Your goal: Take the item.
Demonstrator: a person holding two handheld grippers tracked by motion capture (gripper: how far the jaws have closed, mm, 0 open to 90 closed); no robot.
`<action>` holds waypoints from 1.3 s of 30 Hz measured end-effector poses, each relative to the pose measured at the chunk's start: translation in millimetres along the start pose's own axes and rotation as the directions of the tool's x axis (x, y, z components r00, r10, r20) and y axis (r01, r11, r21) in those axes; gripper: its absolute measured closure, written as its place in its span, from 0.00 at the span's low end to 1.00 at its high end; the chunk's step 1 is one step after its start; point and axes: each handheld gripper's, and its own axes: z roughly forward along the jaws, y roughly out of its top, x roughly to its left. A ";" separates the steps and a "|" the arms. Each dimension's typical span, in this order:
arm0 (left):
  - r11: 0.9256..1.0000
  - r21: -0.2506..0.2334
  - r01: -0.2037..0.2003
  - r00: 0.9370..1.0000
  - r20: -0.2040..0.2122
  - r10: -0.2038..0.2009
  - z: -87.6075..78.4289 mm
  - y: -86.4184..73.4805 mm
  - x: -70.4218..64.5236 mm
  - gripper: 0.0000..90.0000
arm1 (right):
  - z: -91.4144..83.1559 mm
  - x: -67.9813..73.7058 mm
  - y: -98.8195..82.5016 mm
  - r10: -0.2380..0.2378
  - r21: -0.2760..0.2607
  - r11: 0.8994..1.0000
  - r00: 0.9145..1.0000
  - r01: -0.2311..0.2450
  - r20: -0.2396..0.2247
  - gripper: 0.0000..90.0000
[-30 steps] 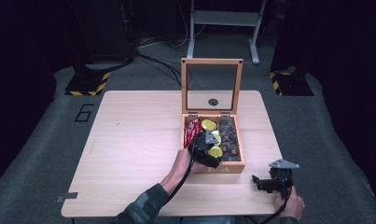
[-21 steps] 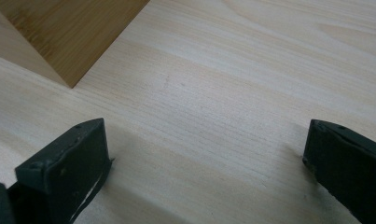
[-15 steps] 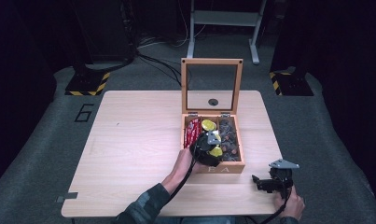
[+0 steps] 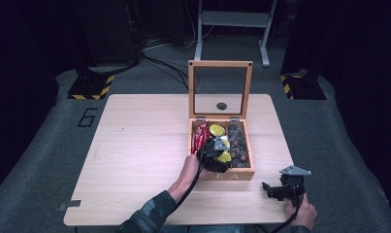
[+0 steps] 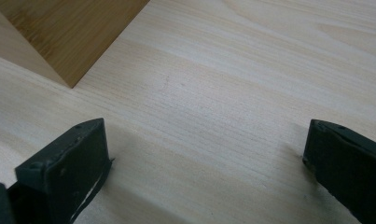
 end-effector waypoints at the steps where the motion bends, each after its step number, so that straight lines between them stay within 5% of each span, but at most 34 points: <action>1: 1.000 -0.002 0.000 1.000 0.001 0.000 -0.8 0.1 0.4 0.42 | 0.1 -0.4 0.2 -0.003 -0.002 1.000 1.000 0.003 0.000 0.00; 26: 0.999 -0.037 -0.014 1.000 -0.018 0.013 -38.0 -0.2 8.1 0.42 | 0.1 -0.4 0.2 -0.005 -0.001 1.000 1.000 0.005 0.000 0.00; 39: 0.999 -0.044 0.008 0.998 -0.062 -0.010 -65.3 -13.7 29.0 0.42 | 0.0 0.0 0.0 0.000 0.000 1.000 1.000 0.000 0.000 0.00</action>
